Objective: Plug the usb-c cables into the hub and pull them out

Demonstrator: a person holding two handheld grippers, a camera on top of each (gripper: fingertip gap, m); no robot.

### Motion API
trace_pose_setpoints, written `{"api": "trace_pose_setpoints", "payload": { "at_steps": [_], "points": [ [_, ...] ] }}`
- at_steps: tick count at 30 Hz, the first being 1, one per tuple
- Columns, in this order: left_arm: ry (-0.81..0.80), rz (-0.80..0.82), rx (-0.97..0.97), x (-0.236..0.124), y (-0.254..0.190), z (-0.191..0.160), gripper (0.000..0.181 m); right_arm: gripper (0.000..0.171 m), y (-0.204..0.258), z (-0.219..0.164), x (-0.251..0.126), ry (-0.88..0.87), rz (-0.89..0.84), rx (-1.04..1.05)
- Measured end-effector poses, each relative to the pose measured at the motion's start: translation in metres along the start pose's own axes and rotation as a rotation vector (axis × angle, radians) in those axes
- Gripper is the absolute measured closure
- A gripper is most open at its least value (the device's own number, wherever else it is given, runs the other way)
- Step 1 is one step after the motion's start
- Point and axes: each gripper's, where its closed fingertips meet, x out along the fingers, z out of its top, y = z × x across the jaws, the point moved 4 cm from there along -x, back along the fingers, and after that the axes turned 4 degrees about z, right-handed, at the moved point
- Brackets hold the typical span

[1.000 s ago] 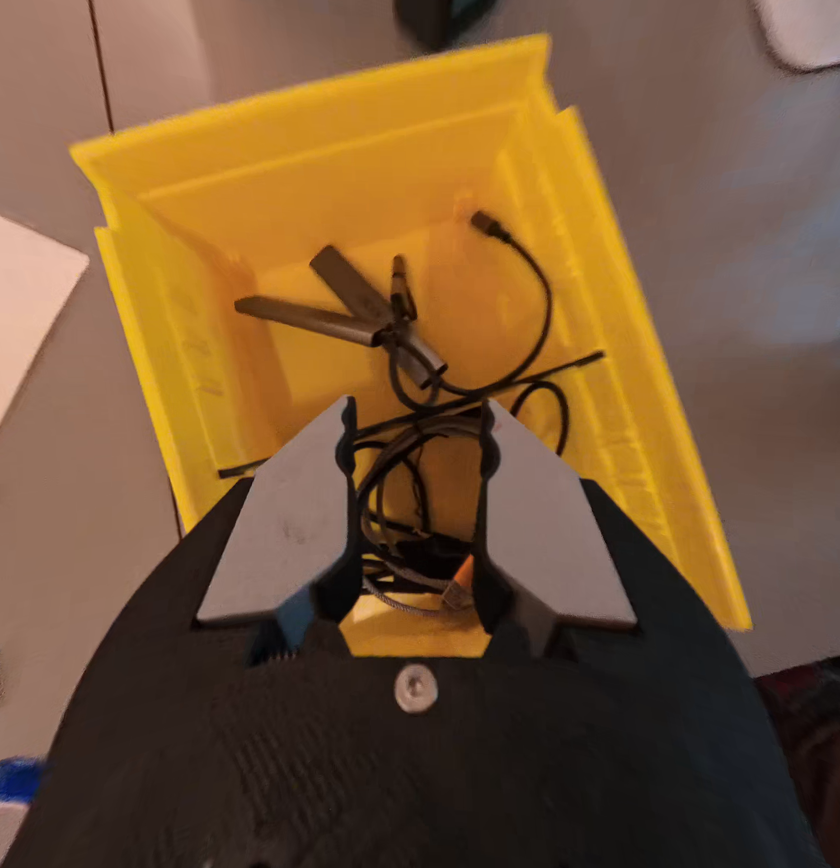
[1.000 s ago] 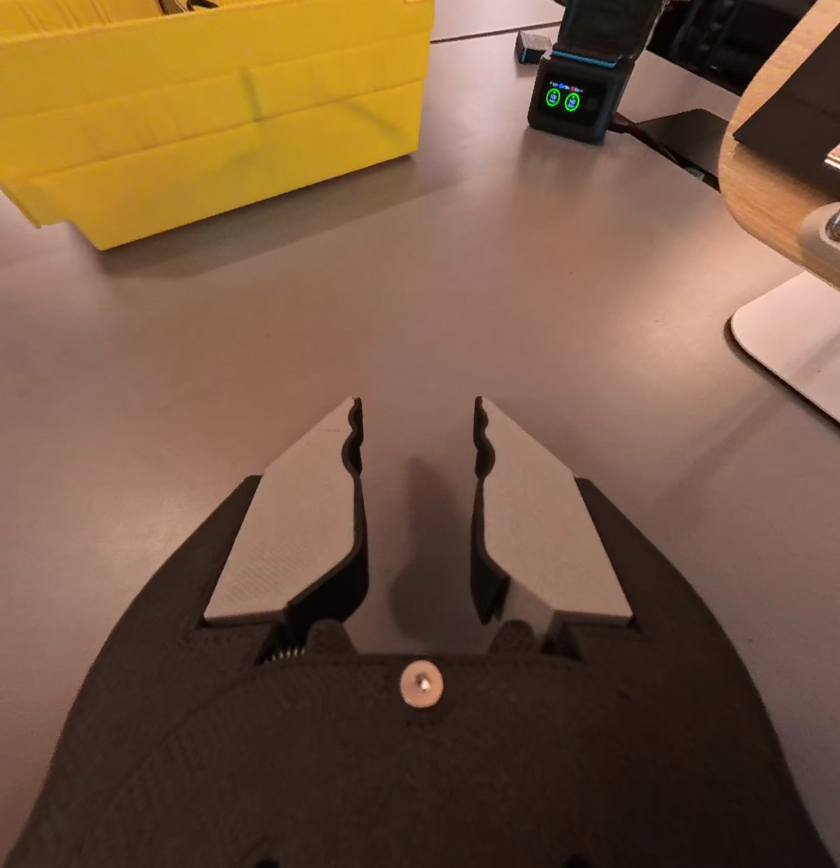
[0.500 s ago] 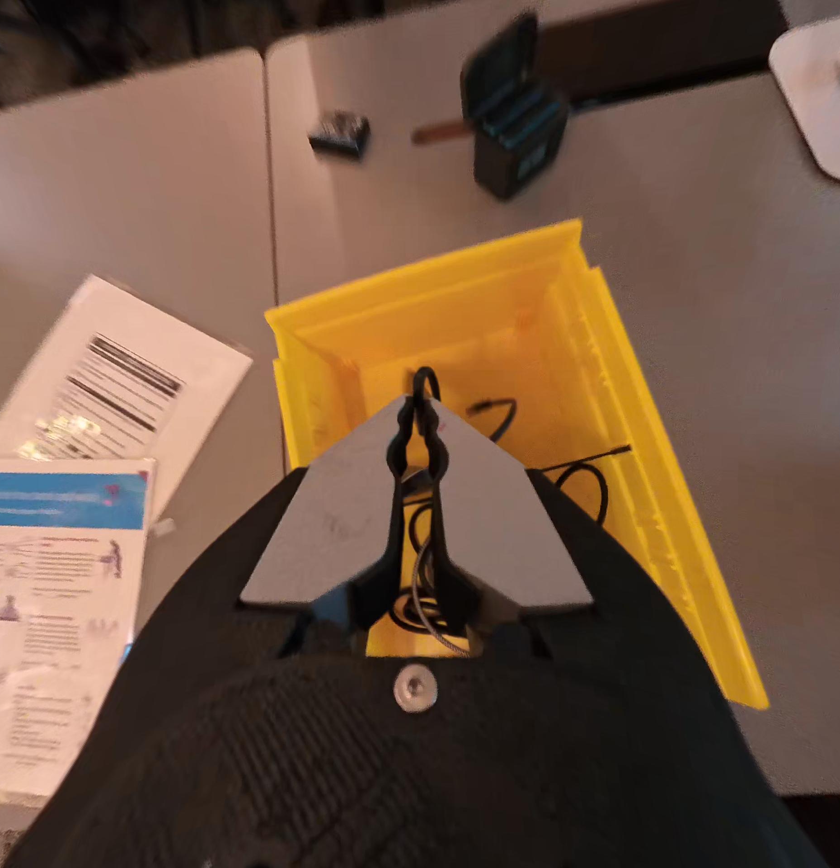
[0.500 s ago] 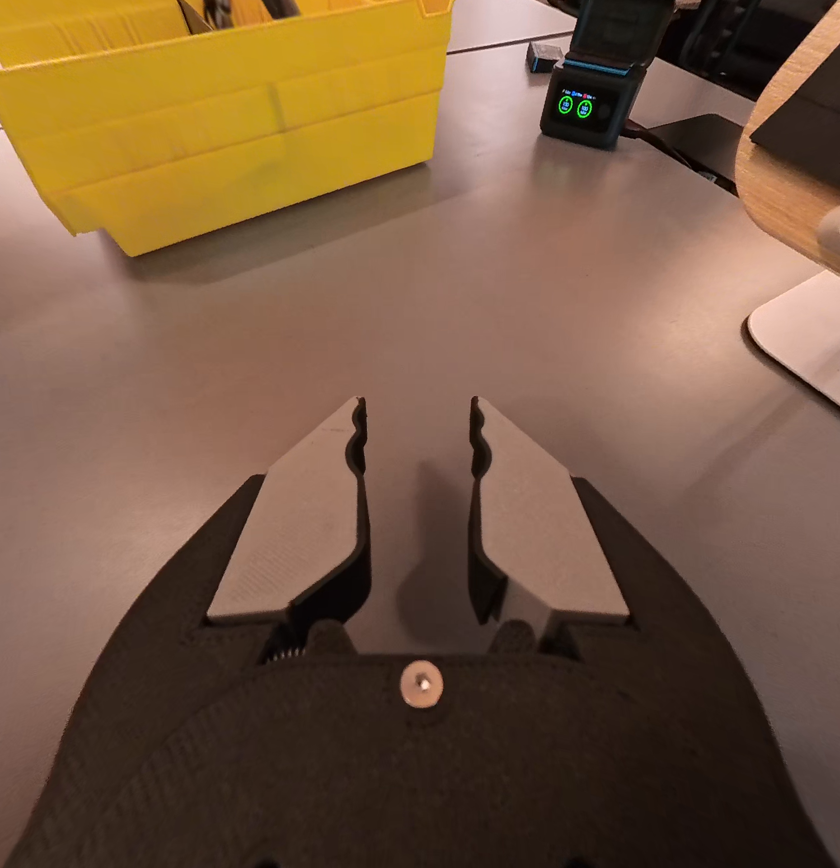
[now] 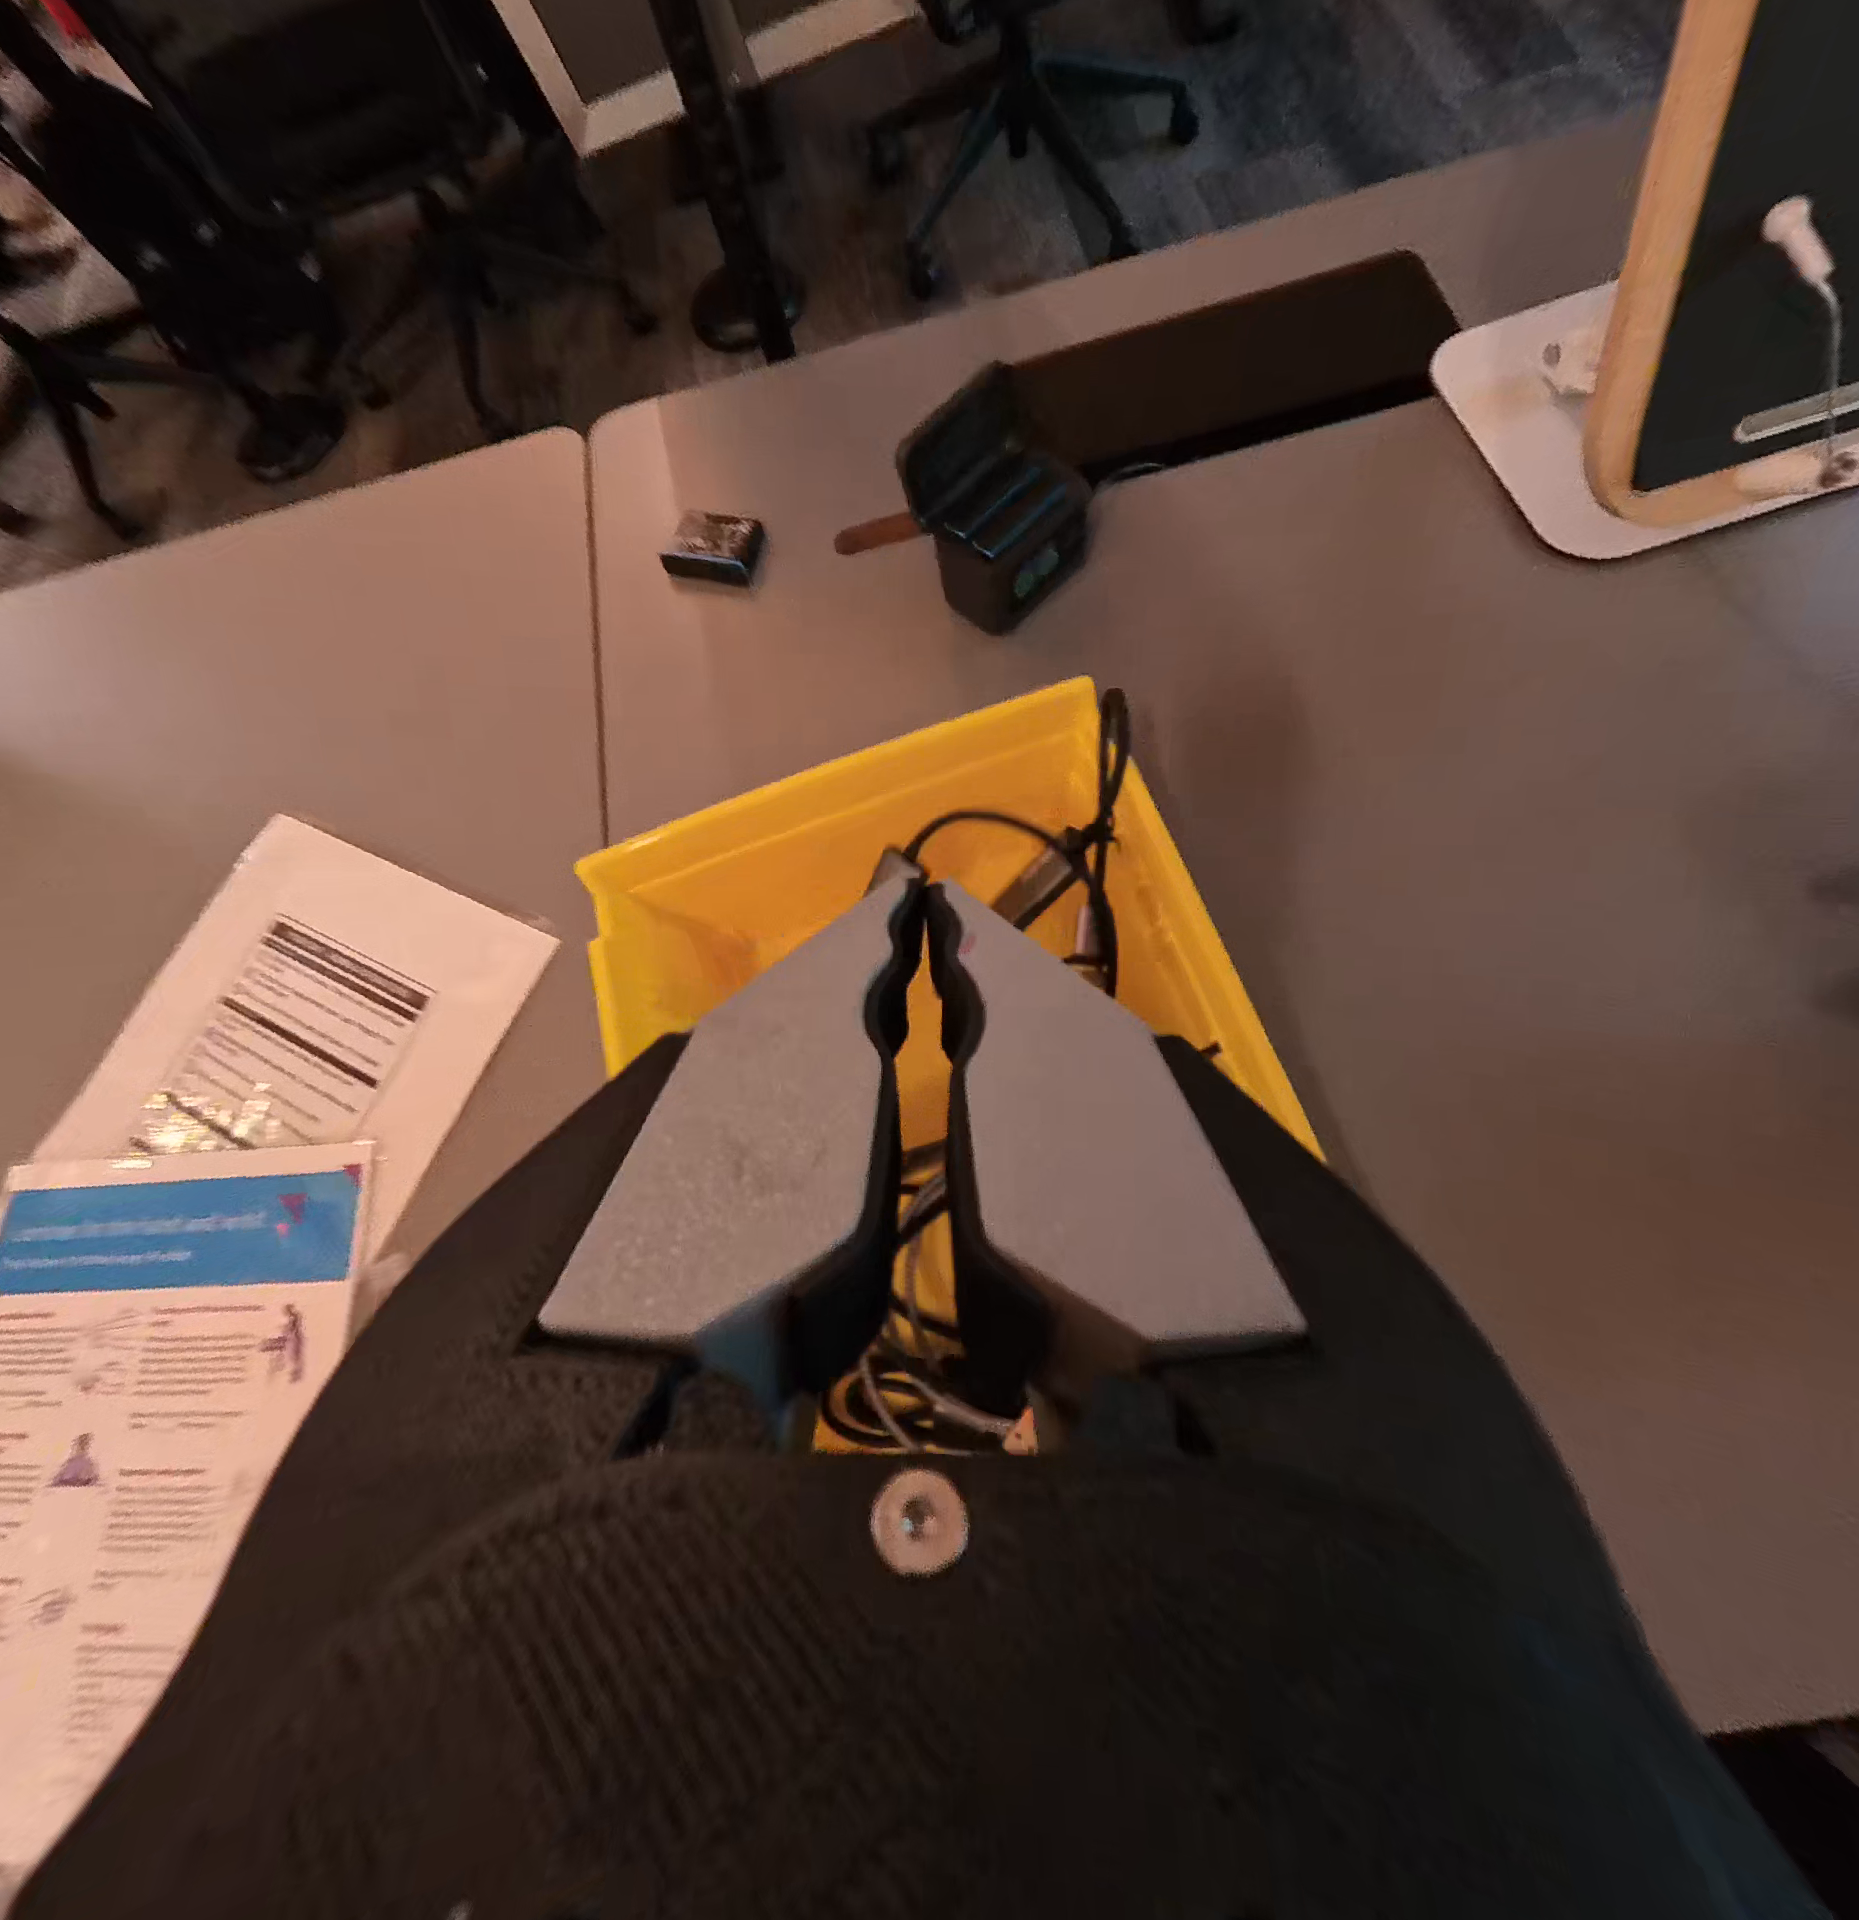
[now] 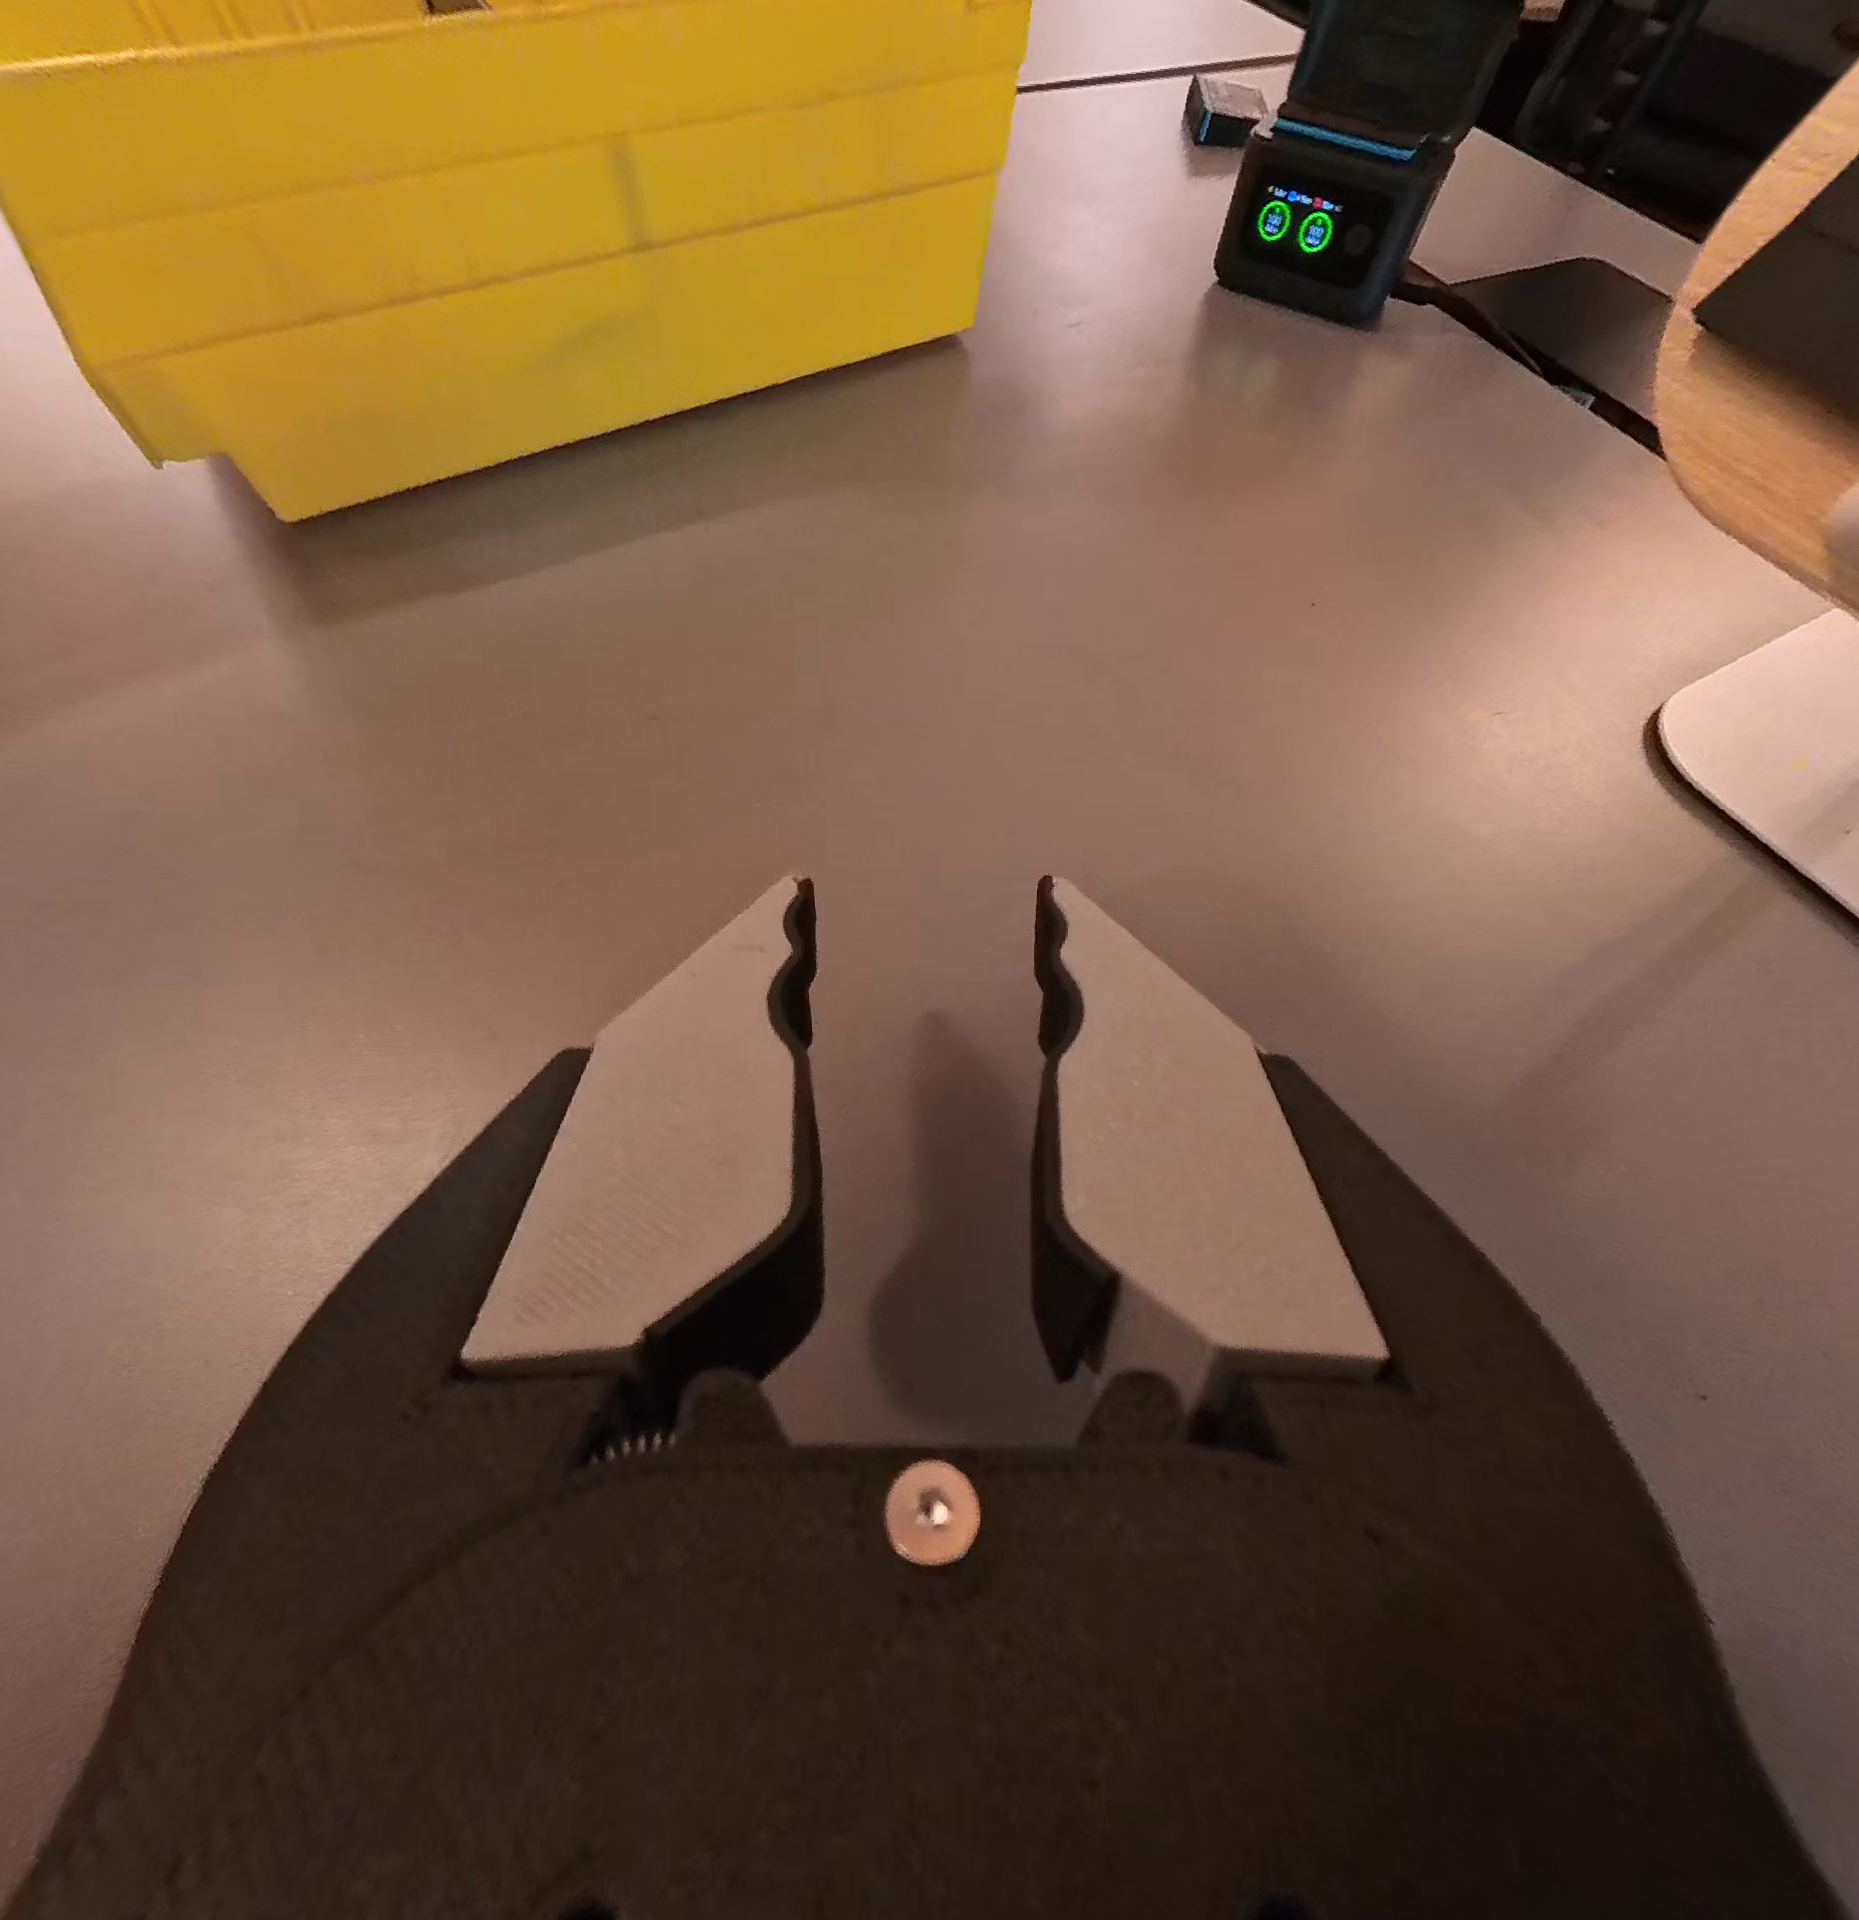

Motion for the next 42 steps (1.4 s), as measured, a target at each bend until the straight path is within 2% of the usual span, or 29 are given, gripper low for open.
{"api": "trace_pose_setpoints", "payload": {
  "at_steps": [6,7,11,13,16,19,24,26,27,28,31,35,37,39,40,42],
  "points": [
    [0.064,-0.098,-0.04,0.028,-0.01,-0.02,0.181,0.133,0.005,-0.001,0.002,0.023,-0.006,-0.048],
    [0.087,-0.114,-0.036,0.034,-0.013,-0.024,0.174,0.133,0.006,-0.002,0.002,0.029,-0.007,-0.056],
    [0.126,-0.181,-0.057,0.059,-0.025,-0.03,0.167,0.133,0.007,-0.002,0.004,0.04,-0.019,-0.081],
    [0.118,-0.247,-0.11,0.072,-0.034,-0.027,0.164,0.135,0.006,0.0,0.002,0.021,-0.033,-0.09],
    [0.127,-0.362,-0.229,0.092,-0.051,-0.022,0.15,0.135,0.005,0.0,0.002,0.012,-0.036,-0.078],
    [0.145,-0.413,-0.302,0.112,-0.062,-0.02,0.145,0.135,0.003,0.0,0.001,0.009,-0.027,-0.059],
    [0.166,-0.409,-0.398,0.139,-0.07,-0.023,0.148,0.135,0.002,0.001,0.002,0.009,-0.017,-0.055],
    [0.172,-0.412,-0.416,0.142,-0.072,-0.023,0.159,0.135,0.003,0.001,0.002,0.011,-0.015,-0.06],
    [0.178,-0.366,-0.392,0.144,-0.068,-0.025,0.174,0.135,0.003,0.001,0.003,0.013,-0.014,-0.062],
    [0.16,-0.341,-0.354,0.143,-0.065,-0.023,0.18,0.135,0.003,0.001,0.003,0.013,-0.013,-0.065],
    [0.1,-0.269,-0.304,0.133,-0.055,-0.012,0.18,0.135,0.005,0.001,0.002,0.009,-0.014,-0.078],
    [-0.098,-0.24,-0.297,0.092,-0.037,0.025,0.18,0.136,0.006,0.001,0.002,0.015,-0.016,-0.095],
    [-0.306,-0.294,-0.37,0.058,-0.025,0.054,0.18,0.136,0.007,0.0,0.003,0.019,-0.019,-0.103],
    [-0.498,-0.461,-0.506,0.022,-0.017,0.078,0.181,0.136,0.008,0.0,0.002,0.02,-0.024,-0.112],
    [-0.504,-0.515,-0.546,0.012,-0.014,0.081,0.181,0.136,0.008,0.0,0.002,0.02,-0.028,-0.116],
    [-0.452,-0.473,-0.522,0.006,-0.011,0.078,0.181,0.136,0.007,0.0,0.002,0.024,-0.042,-0.127]
  ]
}}
